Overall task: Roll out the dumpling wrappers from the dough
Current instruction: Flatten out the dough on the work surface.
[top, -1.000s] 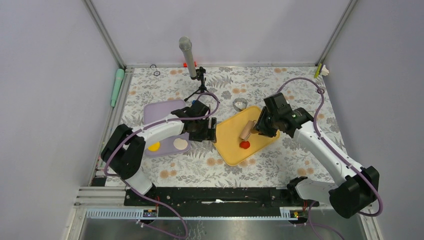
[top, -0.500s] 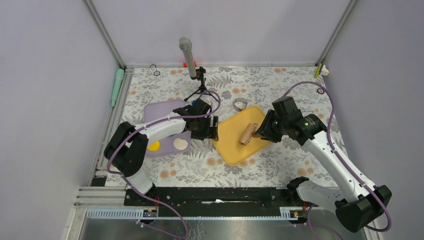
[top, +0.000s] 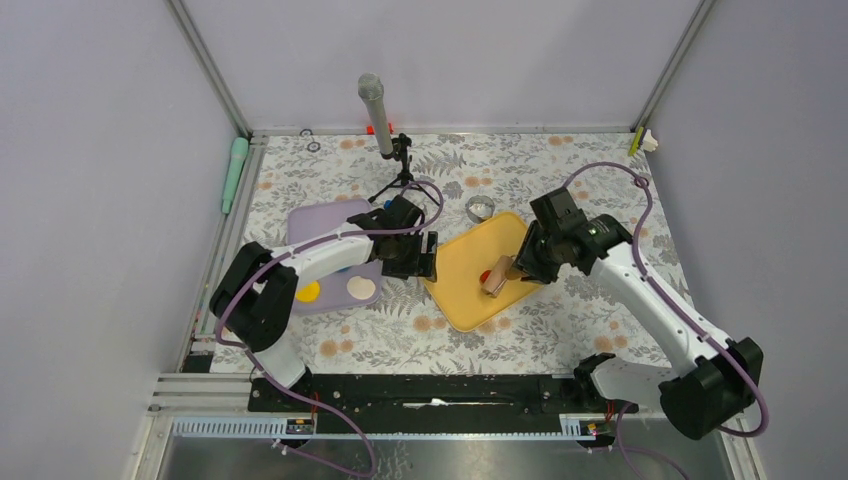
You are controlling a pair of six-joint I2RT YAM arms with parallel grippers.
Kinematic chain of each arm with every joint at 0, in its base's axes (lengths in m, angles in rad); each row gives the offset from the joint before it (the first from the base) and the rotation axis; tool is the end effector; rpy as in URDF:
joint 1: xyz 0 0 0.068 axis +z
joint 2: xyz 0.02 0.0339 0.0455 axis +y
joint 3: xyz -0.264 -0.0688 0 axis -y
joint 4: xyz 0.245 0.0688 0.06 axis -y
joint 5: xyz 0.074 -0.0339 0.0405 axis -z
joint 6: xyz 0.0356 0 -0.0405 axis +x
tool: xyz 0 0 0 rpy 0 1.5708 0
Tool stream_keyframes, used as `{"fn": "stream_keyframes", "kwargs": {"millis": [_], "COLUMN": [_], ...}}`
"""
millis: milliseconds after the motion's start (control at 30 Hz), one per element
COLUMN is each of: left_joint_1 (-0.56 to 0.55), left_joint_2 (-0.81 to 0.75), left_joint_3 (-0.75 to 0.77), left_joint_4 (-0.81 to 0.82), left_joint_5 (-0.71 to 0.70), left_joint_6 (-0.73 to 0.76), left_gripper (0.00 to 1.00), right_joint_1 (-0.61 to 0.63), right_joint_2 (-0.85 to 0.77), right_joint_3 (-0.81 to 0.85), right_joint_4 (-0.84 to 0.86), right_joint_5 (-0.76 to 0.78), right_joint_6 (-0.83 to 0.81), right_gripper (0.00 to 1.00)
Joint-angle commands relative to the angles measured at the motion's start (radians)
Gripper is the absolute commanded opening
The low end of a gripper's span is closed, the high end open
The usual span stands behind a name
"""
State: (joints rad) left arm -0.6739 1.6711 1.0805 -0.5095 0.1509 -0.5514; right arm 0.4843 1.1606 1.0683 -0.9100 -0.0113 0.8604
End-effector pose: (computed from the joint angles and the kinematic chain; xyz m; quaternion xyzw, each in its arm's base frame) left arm 0.2568 -0.2119 0.1923 0.0769 0.9668 -0.1937 0.1481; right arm 0.1974 0.1043 0.3004 0.1779 0.9432 0.1789 0.2160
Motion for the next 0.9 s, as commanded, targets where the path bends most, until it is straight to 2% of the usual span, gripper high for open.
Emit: {"fn": "stream_keyframes", "kwargs": {"millis": [0,267,467,567,867], "left_joint_1": [0.005,0.029,0.050,0.051,0.050], "left_joint_2": [-0.053,-0.002,0.054,0.085,0.099], "left_joint_3": [0.044,0.062,0.074,0.080,0.050], "left_joint_4": [0.002,0.019,0.045,0.039,0.072], "left_joint_5": [-0.019,-0.022,-0.052,-0.090,-0.059], "left_joint_6": [0.041,0.053,0.064,0.066,0.057], "left_gripper": [0.77,0.77,0.76,0.76,0.75], "right_joint_1": [0.004,0.004,0.003,0.004,0.003], "right_joint_2": [0.040,0.109,0.140,0.163,0.223], "right_joint_3": [0.116,0.123,0.097,0.090,0.096], "right_joint_4": [-0.022,-0.017,0.027,0.027,0.018], "right_joint_5": [0.055,0.051,-0.020,-0.005,0.053], "right_joint_6": [-0.031,-0.076,-0.075,-0.072,-0.082], "right_gripper": [0.00,0.00,0.00,0.00,0.00]}}
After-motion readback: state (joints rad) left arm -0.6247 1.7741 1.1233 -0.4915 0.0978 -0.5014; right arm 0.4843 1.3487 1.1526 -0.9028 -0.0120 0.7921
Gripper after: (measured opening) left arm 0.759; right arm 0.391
